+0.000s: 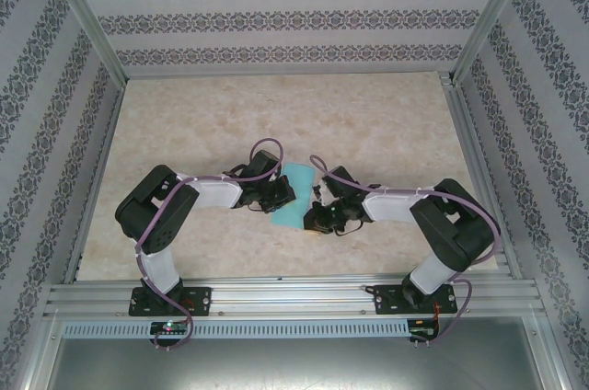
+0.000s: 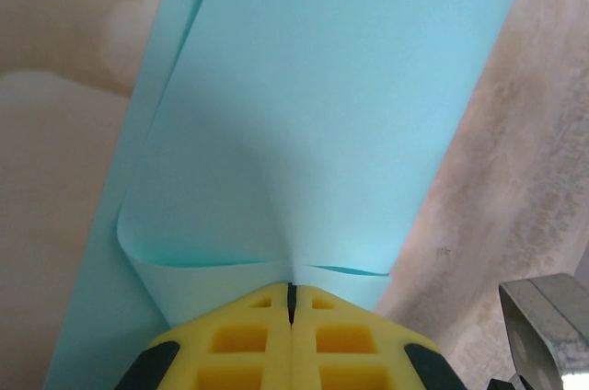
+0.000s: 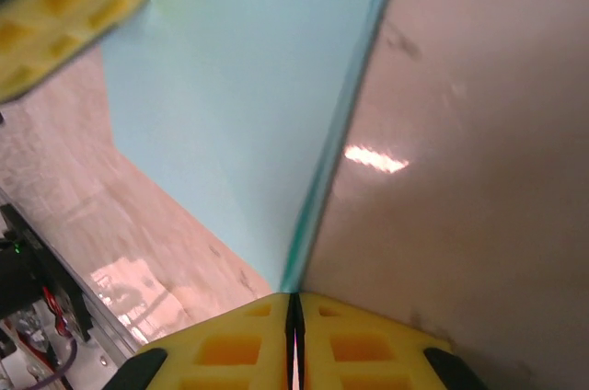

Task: Fold a paper plane with a square sheet of paper (pick it up from the middle)
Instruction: Fold the triangle a second time at the center of the table.

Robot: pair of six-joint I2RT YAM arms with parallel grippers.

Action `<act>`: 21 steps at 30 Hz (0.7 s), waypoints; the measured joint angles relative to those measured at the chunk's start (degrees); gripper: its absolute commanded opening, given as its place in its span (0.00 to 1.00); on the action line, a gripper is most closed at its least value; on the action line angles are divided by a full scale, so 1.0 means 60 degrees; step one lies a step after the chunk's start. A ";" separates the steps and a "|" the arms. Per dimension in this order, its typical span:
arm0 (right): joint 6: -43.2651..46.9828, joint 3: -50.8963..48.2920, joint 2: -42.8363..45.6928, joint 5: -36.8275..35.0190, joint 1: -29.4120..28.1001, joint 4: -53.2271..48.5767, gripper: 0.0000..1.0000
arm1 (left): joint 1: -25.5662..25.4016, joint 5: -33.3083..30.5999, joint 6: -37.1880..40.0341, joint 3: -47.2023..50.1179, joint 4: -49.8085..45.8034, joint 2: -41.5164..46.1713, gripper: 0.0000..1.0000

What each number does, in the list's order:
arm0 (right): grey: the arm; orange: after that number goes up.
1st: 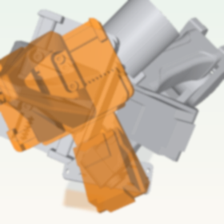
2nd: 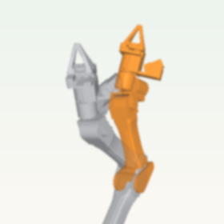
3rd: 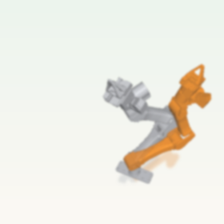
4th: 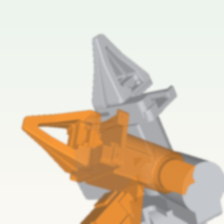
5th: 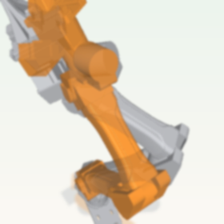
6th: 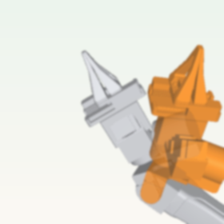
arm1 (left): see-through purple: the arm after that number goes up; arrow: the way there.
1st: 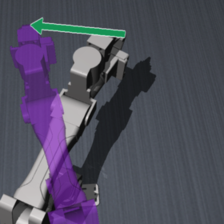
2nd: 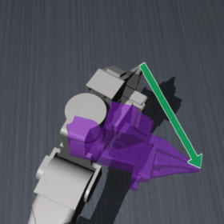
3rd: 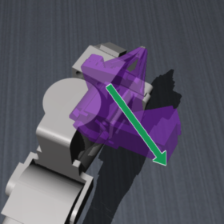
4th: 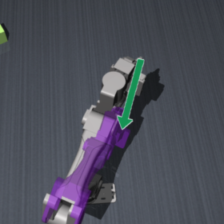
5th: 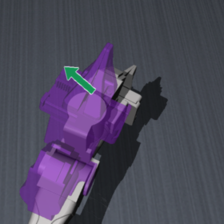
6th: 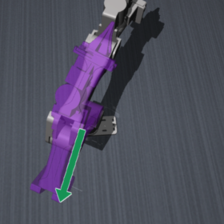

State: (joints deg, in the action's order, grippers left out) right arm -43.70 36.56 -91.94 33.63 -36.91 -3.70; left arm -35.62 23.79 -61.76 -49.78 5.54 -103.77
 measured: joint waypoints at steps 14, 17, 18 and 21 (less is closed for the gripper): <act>-0.0452 0.1144 0.0226 -0.0025 -0.0062 0.0066 0.12 | 0.0000 0.0022 0.0000 0.0011 0.0025 0.0015 0.00; -0.0696 0.1351 -0.0448 0.0011 -0.0127 0.0492 0.12 | 0.0000 0.0025 0.0000 0.0011 0.0025 0.0015 0.00; -0.0736 0.1399 -0.0674 0.0007 -0.0127 0.0539 0.12 | 0.0000 0.0029 0.0004 0.0011 0.0025 0.0015 0.00; -0.0754 0.1428 -0.1147 -0.0033 -0.0120 0.0565 0.11 | 0.0000 0.0033 0.0004 0.0011 0.0029 0.0015 0.01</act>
State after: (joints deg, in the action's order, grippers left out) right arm -48.23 45.12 -98.83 33.43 -37.63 -0.32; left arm -35.62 23.99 -61.73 -49.71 5.72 -103.68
